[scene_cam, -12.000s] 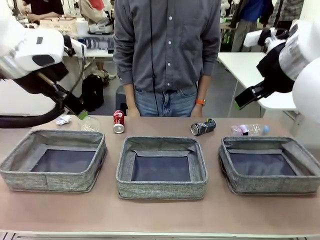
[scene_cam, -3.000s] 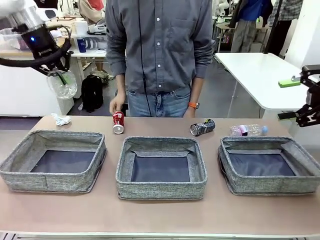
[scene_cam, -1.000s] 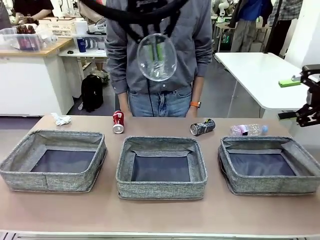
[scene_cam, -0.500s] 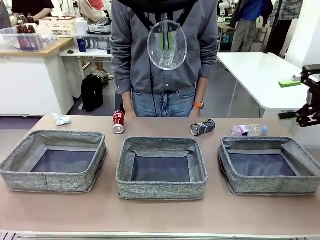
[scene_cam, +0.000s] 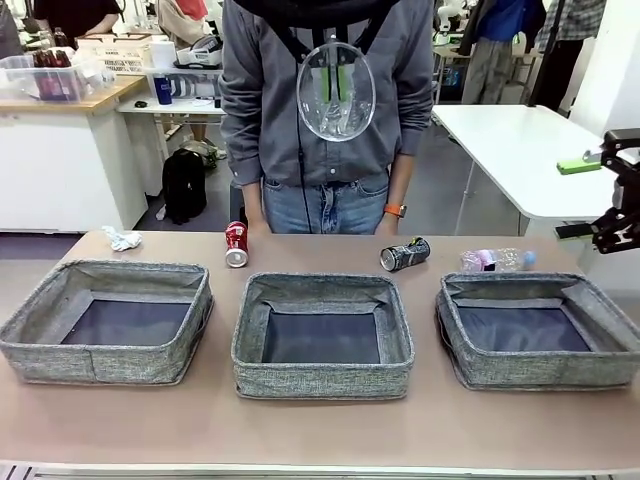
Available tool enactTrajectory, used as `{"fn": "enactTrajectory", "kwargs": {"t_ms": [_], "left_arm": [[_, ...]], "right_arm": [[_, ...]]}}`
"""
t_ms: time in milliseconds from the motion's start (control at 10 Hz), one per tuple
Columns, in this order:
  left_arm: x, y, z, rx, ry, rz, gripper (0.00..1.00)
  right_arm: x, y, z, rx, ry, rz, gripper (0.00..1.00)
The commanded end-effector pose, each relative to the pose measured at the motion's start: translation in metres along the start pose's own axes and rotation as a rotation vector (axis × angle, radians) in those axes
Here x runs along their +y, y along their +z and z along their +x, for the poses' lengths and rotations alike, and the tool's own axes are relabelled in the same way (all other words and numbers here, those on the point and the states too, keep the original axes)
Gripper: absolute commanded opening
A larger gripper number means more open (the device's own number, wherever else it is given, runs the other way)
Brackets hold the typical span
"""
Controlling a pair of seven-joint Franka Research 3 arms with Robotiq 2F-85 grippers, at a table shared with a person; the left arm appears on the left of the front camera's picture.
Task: Sort the waste into the appropriate baskets.
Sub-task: Pick up the waste item pointed out by the person, then place the picked waste into the Fabric basket indicated by the person.
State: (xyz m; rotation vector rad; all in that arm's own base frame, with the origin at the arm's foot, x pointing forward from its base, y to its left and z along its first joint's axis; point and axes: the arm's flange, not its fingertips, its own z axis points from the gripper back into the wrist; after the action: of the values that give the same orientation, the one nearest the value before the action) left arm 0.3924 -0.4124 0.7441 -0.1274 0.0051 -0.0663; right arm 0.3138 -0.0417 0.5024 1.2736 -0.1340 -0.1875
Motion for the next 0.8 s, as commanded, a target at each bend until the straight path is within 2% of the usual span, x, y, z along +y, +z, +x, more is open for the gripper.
{"fn": "enactTrajectory", "kwargs": {"t_ms": [0, 700], "left_arm": [[0.0012, 0.0012, -0.0035, -0.005, 0.001, 0.007, 0.09], [0.0012, 0.0012, -0.0035, -0.005, 0.001, 0.007, 0.09]], "right_arm": [[0.0025, -0.0002, 0.0007, 0.002, -0.003, 0.002, 1.00], [0.0025, -0.0002, 0.0007, 0.002, -0.003, 0.002, 1.00]]}}
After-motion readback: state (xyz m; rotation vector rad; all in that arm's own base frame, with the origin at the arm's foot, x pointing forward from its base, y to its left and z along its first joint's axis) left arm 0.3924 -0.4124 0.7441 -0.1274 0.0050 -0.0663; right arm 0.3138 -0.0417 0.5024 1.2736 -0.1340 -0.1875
